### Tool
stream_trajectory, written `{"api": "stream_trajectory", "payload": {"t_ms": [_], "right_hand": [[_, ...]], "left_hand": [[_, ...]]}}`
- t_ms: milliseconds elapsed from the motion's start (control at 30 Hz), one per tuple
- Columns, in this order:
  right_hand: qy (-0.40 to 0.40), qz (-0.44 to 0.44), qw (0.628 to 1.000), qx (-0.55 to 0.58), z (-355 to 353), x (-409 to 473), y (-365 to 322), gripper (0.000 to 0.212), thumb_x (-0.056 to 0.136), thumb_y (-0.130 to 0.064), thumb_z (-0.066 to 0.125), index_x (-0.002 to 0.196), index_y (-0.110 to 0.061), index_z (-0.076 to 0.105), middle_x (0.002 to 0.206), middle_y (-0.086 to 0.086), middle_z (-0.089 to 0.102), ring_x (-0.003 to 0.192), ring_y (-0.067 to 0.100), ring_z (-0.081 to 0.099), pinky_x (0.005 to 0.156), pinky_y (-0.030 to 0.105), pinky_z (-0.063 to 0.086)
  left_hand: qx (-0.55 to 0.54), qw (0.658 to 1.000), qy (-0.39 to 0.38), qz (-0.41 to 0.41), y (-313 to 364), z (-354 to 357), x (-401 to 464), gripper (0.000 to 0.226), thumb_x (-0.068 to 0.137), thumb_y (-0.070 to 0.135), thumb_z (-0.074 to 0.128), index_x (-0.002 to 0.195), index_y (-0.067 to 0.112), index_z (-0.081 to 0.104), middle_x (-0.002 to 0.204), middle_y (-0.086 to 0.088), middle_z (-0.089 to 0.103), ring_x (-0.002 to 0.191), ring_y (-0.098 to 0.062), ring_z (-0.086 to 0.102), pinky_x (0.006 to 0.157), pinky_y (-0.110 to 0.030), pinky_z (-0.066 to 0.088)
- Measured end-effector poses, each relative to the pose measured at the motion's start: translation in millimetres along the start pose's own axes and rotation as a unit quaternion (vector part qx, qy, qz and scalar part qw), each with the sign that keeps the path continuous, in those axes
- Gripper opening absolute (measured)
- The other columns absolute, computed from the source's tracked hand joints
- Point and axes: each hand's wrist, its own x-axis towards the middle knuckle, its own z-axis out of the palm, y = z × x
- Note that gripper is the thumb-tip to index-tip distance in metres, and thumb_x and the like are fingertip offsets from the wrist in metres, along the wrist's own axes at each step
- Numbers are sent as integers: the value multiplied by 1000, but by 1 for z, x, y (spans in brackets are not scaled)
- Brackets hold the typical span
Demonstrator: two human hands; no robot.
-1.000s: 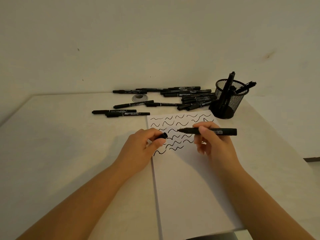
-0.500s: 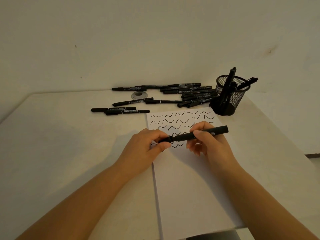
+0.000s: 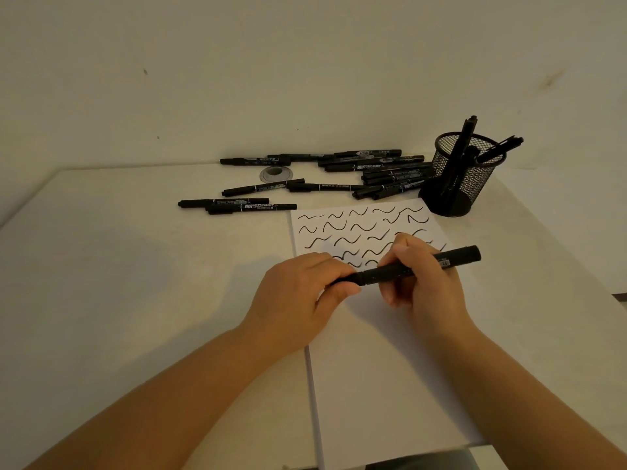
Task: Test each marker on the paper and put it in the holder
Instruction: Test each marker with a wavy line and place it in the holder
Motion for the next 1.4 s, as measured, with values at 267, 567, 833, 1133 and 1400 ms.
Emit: {"api": "stream_trajectory", "payload": {"t_ms": [267, 567, 833, 1133, 1400], "right_hand": [[3, -37, 998, 51, 2, -4, 5, 30, 75, -16, 43, 46, -19, 50, 37, -1, 40, 34, 16, 33, 40, 25, 25], [-41, -105, 992, 51, 2, -9, 4, 24, 70, -22, 44, 47, -20, 51, 44, -14, 46, 35, 13, 33, 42, 20, 26], [-63, -167, 983, 48, 7, -18, -4, 26, 69, -16, 39, 48, -2, 38, 44, 1, 30, 38, 7, 31, 40, 17, 21], [-61, -172, 981, -64, 4, -15, -3, 30, 78, -23, 43, 56, -4, 51, 48, 3, 43, 43, 2, 38, 46, 13, 33], [17, -80, 993, -85, -13, -1, -16, 15, 85, -20, 56, 71, -22, 60, 57, -2, 61, 49, 8, 49, 46, 18, 39]], "left_hand": [[-44, 998, -40, -3, 8, -3, -3, 39, 90, 40, 36, 88, 17, 67, 61, 18, 44, 59, -3, 42, 53, -13, 29], [-232, 958, -140, -95, 9, -2, -6, 23, 87, 35, 41, 72, 38, 59, 52, 12, 48, 46, -5, 41, 47, -12, 30], [-321, 914, -221, -112, 13, -6, -5, 26, 87, 32, 40, 69, 34, 59, 50, 12, 48, 53, -4, 42, 59, -23, 36], [-300, 933, -142, -139, 1, -9, 2, 17, 81, 38, 50, 74, 38, 65, 52, 13, 54, 56, -10, 45, 58, -23, 37], [-266, 924, 84, -261, -28, -29, 9, 17, 86, 28, 53, 74, 33, 63, 57, 17, 61, 54, 7, 52, 60, -16, 44]]}}
